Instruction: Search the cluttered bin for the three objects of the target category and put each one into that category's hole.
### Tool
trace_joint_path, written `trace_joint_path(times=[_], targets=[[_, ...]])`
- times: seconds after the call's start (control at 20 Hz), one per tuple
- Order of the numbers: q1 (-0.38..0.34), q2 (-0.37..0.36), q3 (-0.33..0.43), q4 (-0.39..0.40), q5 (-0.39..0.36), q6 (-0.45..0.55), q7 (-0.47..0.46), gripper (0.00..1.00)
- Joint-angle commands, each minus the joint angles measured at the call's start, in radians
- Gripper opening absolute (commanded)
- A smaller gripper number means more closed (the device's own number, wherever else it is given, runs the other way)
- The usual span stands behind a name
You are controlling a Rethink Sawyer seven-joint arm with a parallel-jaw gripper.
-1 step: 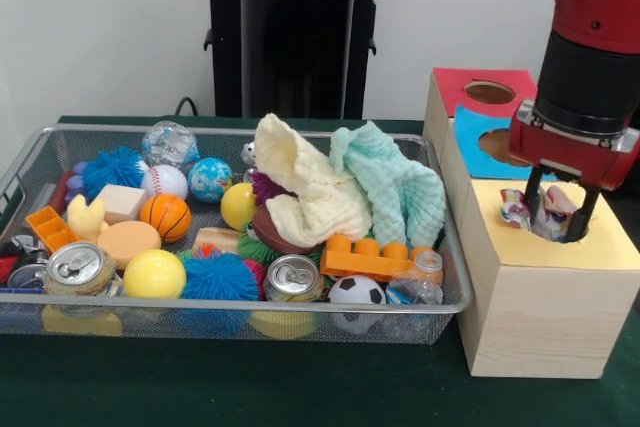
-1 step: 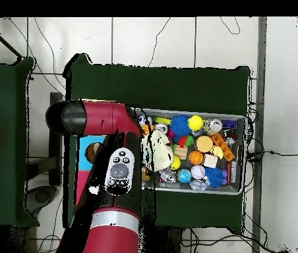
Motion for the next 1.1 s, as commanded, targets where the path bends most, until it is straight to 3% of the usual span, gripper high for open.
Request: trace_joint_path(times=[0.05,1.1], targets=[[-0.044,-0.061,0.044,0.088,0.019,0.181,0.086,1.0],[-0.04,-0.112,0.037,0.034,-0.004,0.295,0.086,1.0]])
